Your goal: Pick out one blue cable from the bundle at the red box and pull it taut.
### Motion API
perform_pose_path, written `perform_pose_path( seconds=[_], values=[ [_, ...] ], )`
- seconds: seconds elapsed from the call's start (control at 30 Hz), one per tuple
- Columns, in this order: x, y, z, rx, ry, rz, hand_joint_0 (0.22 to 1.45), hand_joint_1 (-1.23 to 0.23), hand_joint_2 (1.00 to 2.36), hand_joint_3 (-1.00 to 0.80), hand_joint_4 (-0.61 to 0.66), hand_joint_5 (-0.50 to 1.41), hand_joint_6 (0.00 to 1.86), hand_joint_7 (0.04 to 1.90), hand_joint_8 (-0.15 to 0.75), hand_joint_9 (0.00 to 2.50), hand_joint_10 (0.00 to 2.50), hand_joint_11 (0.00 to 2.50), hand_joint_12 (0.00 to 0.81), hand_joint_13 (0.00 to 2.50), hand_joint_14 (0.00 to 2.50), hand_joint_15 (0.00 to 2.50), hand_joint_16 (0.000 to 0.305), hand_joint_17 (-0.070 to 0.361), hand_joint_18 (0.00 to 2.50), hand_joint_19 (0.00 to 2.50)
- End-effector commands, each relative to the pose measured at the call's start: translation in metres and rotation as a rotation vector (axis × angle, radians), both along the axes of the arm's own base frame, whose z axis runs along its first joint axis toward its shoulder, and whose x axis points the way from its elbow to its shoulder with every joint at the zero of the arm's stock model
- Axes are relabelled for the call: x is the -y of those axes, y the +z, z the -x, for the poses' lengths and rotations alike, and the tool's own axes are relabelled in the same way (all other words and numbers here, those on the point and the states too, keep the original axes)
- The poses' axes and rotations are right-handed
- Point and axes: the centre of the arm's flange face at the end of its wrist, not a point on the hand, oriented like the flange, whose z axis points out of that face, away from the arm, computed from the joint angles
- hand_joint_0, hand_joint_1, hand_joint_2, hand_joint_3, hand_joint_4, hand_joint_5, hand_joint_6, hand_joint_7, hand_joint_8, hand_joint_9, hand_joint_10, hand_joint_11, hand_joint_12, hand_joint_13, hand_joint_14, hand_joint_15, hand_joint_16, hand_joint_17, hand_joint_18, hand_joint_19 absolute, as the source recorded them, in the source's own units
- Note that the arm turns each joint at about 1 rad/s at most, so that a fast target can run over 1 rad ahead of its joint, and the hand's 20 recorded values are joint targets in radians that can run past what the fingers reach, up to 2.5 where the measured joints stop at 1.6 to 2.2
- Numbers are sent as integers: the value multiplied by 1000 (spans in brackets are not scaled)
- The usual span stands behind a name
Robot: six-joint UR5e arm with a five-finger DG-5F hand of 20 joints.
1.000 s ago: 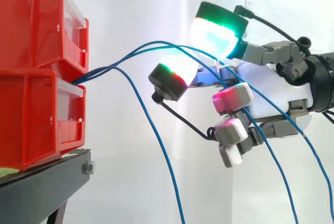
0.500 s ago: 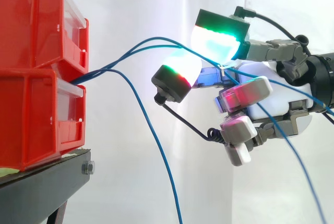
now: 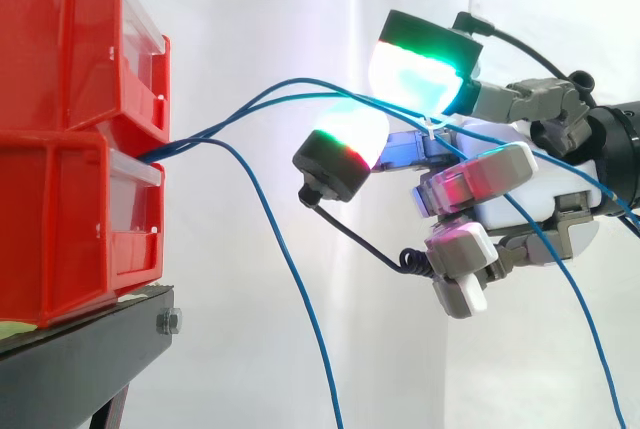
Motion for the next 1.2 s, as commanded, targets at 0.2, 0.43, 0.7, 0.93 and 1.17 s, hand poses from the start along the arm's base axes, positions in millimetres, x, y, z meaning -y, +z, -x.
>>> perform_pose_path(
  seconds=[0.2,0.43,0.7,0.93,1.17],
  values=[
    [0,0,0,-2,2,0,556,-611,1002,-475,-39,-117,802,920,261,1382,24,794,388,1101,23,633,50,113,907,585],
    [-1,0,-1,3,1,0,555,-616,1002,-475,-16,-116,786,903,263,1374,24,803,389,1095,21,628,50,113,903,589],
    [0,0,0,0,-2,0,601,-671,1016,-276,-85,-123,835,911,259,1380,22,828,380,1093,23,634,48,109,906,598],
    [-2,0,0,-2,1,0,590,-770,1016,-18,-243,-89,888,949,272,1523,22,790,411,1199,19,583,58,130,1078,477],
    [-2,-2,2,-16,5,1,584,-806,1006,61,-335,-56,860,1016,251,1576,20,701,410,1173,16,493,61,137,1106,396]
  ],
)
